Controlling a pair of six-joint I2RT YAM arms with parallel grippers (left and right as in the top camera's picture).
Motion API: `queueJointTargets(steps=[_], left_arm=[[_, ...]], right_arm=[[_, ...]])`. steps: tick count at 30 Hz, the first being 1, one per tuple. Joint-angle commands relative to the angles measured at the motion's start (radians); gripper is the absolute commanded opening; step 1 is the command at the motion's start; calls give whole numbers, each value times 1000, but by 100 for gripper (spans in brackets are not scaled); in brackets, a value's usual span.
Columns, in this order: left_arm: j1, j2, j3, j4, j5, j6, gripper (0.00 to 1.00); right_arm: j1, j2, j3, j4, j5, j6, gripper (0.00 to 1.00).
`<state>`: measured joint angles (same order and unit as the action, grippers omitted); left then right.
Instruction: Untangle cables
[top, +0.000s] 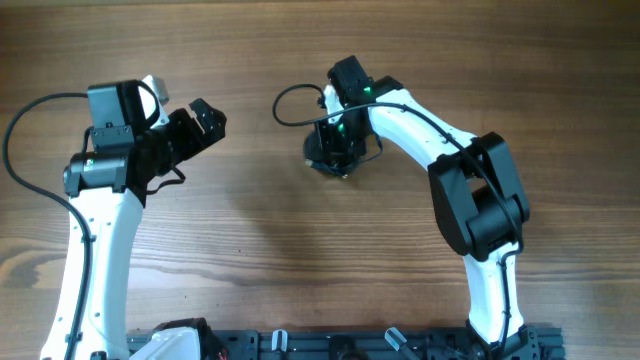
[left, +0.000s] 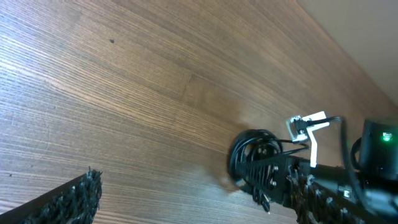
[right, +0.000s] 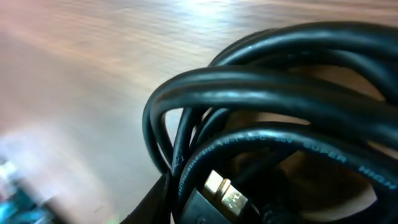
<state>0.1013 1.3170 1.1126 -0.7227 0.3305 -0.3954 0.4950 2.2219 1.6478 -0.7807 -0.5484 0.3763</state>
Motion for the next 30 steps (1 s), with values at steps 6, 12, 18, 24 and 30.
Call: queueJointTargets(steps=[6, 12, 18, 24, 30], left_arm=[[8, 5, 18, 65, 268, -7, 100], [8, 5, 18, 80, 395, -7, 100], [8, 5, 18, 80, 402, -10, 100], [8, 5, 18, 80, 402, -10, 100], [8, 5, 18, 79, 397, -10, 100]], right_arm=[[13, -82, 41, 61, -400, 41, 18], [13, -83, 41, 138, -460, 95, 18], [11, -83, 41, 154, -402, 105, 71], [11, -83, 41, 128, -345, 119, 83], [-19, -84, 41, 105, -230, 124, 82]])
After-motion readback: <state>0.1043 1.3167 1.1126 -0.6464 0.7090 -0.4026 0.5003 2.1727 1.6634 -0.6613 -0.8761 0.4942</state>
